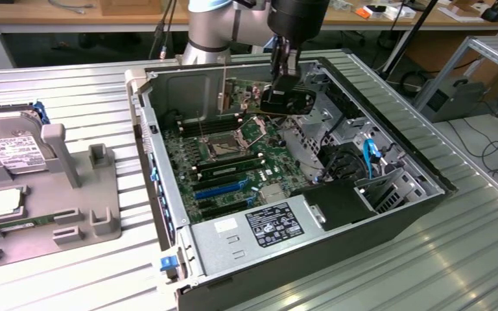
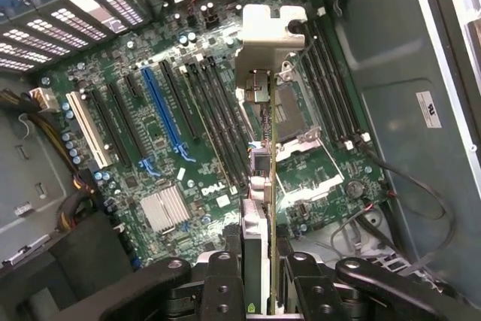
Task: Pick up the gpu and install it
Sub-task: 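Insert the gpu into the slot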
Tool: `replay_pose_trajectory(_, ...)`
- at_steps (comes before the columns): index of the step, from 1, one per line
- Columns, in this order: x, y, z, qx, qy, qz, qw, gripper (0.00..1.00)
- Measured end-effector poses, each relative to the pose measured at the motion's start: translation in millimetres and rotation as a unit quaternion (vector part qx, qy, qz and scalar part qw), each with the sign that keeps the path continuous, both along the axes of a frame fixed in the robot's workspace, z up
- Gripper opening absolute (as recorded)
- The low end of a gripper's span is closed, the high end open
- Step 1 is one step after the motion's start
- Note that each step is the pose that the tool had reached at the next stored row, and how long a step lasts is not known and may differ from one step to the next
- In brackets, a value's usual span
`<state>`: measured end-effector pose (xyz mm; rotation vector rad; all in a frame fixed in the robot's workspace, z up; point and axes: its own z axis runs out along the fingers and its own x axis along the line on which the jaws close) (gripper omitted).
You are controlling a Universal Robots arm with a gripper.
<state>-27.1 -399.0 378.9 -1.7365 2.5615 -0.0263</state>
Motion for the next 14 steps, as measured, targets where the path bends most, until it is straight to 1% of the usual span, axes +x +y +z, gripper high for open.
replay_pose_trajectory(4, 0.0, 0.0, -0.1, -0.0001, 0.0000, 0.017, 0.9999, 0.27)
replay_pose_trajectory(6, 0.0, 0.0, -0.1, -0.0001, 0.0000, 0.030, 0.9995, 0.27)
replay_pose_trajectory(8, 0.0, 0.0, -0.2, -0.0001, 0.0000, 0.047, 0.9989, 0.27)
replay_pose_trajectory(10, 0.0, 0.0, -0.2, -0.0001, 0.0000, 0.055, 0.9985, 0.27)
replay_pose_trajectory(11, 0.0, 0.0, -0.2, -0.0001, 0.0000, 0.069, 0.9976, 0.27)
replay_pose_trajectory(14, 0.0, 0.0, -0.3, -0.0002, 0.0000, 0.089, 0.9960, 0.27)
